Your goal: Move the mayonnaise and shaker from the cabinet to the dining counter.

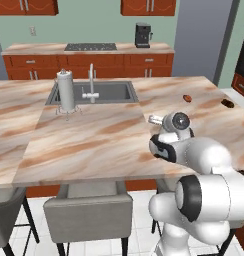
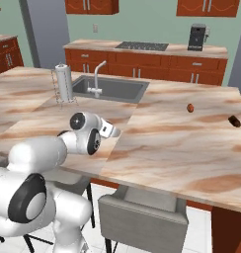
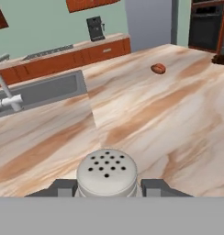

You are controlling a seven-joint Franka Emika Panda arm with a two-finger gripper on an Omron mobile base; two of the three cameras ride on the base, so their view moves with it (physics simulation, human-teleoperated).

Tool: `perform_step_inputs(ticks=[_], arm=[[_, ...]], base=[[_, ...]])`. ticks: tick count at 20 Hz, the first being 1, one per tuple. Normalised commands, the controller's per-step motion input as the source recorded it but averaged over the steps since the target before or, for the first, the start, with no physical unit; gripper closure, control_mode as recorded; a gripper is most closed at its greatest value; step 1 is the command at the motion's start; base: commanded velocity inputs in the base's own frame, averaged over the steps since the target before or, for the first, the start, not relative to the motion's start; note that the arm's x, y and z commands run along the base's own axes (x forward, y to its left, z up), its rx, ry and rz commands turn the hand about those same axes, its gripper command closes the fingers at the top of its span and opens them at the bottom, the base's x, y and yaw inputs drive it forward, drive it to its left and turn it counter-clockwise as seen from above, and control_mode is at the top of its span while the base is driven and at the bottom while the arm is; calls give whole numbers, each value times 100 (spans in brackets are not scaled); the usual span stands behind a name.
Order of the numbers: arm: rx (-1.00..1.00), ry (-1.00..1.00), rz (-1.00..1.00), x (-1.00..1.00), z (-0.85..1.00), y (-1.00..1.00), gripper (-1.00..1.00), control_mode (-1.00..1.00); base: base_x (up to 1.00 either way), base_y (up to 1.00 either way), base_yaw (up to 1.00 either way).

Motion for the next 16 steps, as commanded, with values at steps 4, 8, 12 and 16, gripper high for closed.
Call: perform_step_inputs(ticks=[4,8,12,16], arm=[[-2,-2,-6,33,-7,-31,100,-100],[-2,0,-9,36,0,-29,100,-100],[-1,0,-9,30,-5,-24,100,-100],[0,3,-6,39,-36,-19,100,-100]], base=[[0,0,0],[0,0,0],[0,0,0],[0,0,0]])
